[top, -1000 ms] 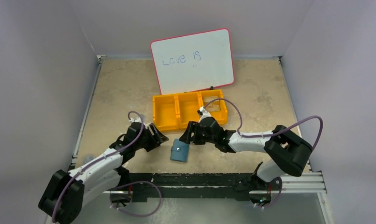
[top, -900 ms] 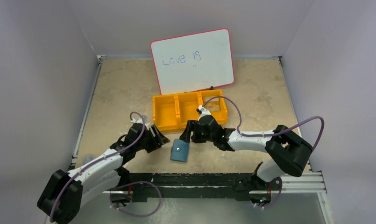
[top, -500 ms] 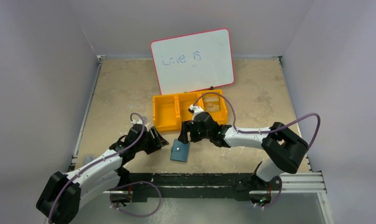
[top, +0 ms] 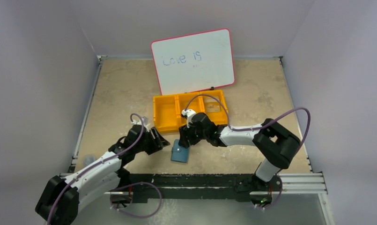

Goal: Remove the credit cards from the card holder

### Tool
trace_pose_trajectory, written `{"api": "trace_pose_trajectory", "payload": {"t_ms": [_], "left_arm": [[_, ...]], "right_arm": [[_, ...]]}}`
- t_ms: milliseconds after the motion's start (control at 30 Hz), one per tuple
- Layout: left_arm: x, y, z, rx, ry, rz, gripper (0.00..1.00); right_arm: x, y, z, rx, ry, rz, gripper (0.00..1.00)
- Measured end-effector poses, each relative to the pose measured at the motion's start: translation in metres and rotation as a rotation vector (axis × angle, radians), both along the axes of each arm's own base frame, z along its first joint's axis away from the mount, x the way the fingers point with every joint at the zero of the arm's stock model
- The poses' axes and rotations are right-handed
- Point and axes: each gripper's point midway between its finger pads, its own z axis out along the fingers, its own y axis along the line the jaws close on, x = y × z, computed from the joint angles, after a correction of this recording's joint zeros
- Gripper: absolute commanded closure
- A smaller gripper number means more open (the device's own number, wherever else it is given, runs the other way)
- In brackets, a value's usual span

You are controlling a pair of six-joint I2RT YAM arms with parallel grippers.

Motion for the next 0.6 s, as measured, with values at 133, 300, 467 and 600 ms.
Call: {"api": "trace_pose_trajectory", "payload": {"t_ms": [133,300,467,600], "left_arm": [[0.0,0.0,-0.001,0.0,0.004,-0.002,0.46],[-0.001,-0.003,-0.006,-0.001,0.023,-0.013,0.45],[0.003,-0.007,-0.003,-0.013,0.015,-0.018,0.41],[0.012,-0.007,0.01,0.004,-0.013,-0.004,0.39]], "right_arm": [[-0.004,-0.002,-0.003,0.011,0.01,-0.006,0.67],[-0.01,-0.006,0.002,0.051,0.035,-0.039,0.92],[-0.03,-0.026,0.013,0.112,0.091,-0.113,1.0],[-0.05,-0.044,0.014,0.162,0.158,-0.163,1.0]]}}
